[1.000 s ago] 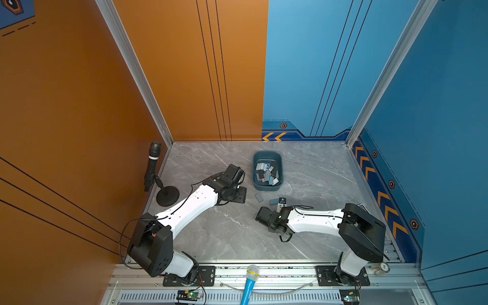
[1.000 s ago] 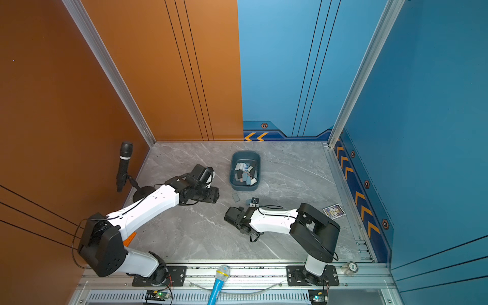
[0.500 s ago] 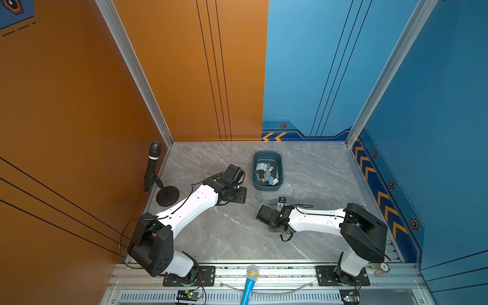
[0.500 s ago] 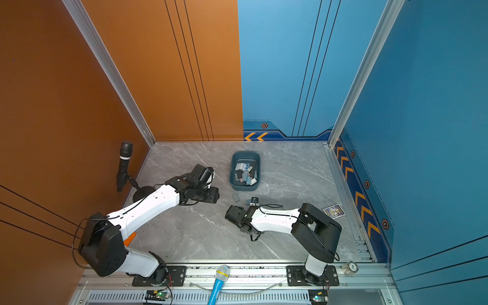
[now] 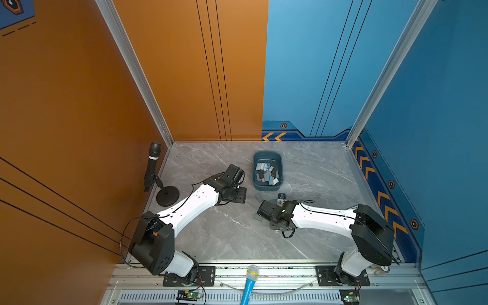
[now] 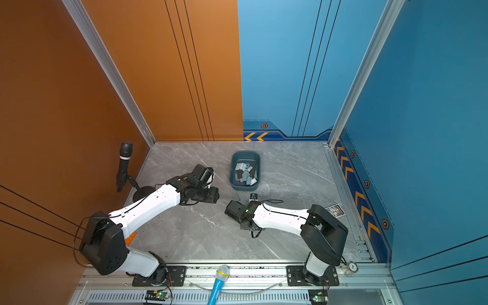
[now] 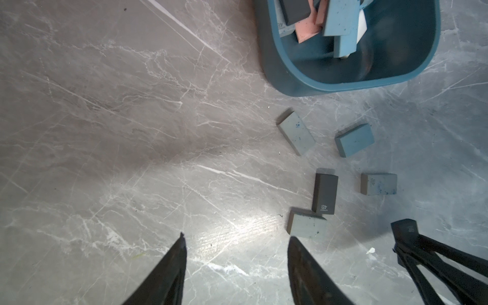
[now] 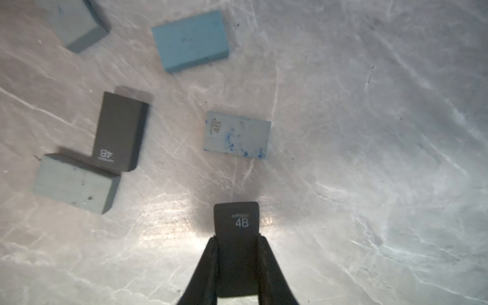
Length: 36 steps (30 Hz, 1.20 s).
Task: Put the eraser in the storage box
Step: Place the eraser in the storage box.
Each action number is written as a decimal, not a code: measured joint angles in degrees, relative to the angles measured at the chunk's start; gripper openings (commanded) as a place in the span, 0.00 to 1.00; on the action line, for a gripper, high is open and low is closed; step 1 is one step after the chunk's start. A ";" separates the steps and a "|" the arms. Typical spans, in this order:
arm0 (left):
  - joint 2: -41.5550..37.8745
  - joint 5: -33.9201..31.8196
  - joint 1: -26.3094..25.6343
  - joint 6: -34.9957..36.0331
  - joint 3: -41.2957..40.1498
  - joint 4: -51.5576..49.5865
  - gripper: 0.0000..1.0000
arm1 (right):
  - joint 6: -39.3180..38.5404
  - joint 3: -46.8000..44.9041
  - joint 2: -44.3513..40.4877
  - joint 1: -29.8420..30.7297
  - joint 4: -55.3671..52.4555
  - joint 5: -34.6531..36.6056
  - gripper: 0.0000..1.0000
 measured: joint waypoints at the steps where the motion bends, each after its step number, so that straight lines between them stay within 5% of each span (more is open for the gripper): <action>1: 0.04 0.00 0.00 0.00 0.00 0.00 0.61 | -0.55 0.52 -0.46 -0.39 -0.39 0.02 0.23; 17: 0.55 0.87 1.07 -1.55 0.00 -0.26 0.61 | -14.93 16.35 -0.31 -13.35 -3.37 -2.86 0.24; 36: -1.75 1.18 1.22 -5.42 0.28 -4.33 0.61 | -30.29 54.42 34.62 -29.57 -3.43 -16.04 0.26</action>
